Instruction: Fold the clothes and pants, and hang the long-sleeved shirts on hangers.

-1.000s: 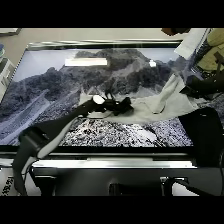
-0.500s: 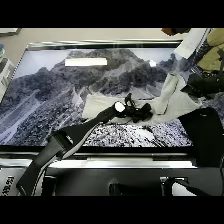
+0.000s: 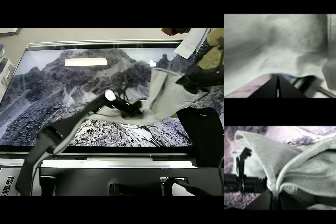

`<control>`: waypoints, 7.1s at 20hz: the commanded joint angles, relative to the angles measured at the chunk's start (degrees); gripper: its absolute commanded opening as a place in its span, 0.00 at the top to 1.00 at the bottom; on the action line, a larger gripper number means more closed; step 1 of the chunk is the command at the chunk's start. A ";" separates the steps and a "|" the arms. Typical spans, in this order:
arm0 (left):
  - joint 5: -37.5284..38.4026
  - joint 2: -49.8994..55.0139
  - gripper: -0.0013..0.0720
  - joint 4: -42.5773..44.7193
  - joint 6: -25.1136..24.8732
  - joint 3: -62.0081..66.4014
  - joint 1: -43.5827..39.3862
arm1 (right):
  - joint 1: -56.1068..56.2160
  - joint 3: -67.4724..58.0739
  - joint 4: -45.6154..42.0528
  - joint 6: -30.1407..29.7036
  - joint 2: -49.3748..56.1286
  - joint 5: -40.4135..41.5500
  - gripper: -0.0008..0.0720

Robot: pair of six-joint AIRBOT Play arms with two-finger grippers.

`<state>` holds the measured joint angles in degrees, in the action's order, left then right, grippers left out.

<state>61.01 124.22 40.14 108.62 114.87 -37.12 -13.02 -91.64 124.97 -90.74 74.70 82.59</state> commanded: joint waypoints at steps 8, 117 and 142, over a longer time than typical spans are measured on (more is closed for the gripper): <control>29.66 -29.46 0.96 53.94 0.72 -0.15 28.22 | 30.99 -0.26 -1.18 10.27 4.48 -14.49 0.94; 35.47 -33.29 0.96 49.40 -0.83 -7.34 37.05 | -19.96 25.92 -59.39 41.66 -7.80 14.19 0.94; 33.24 -37.48 0.96 49.40 -5.35 -13.05 37.35 | -16.87 28.85 -32.28 17.20 -12.46 -14.40 0.89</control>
<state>96.01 89.25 89.54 104.88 105.38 0.21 -32.14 -60.99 75.02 -60.95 63.24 78.35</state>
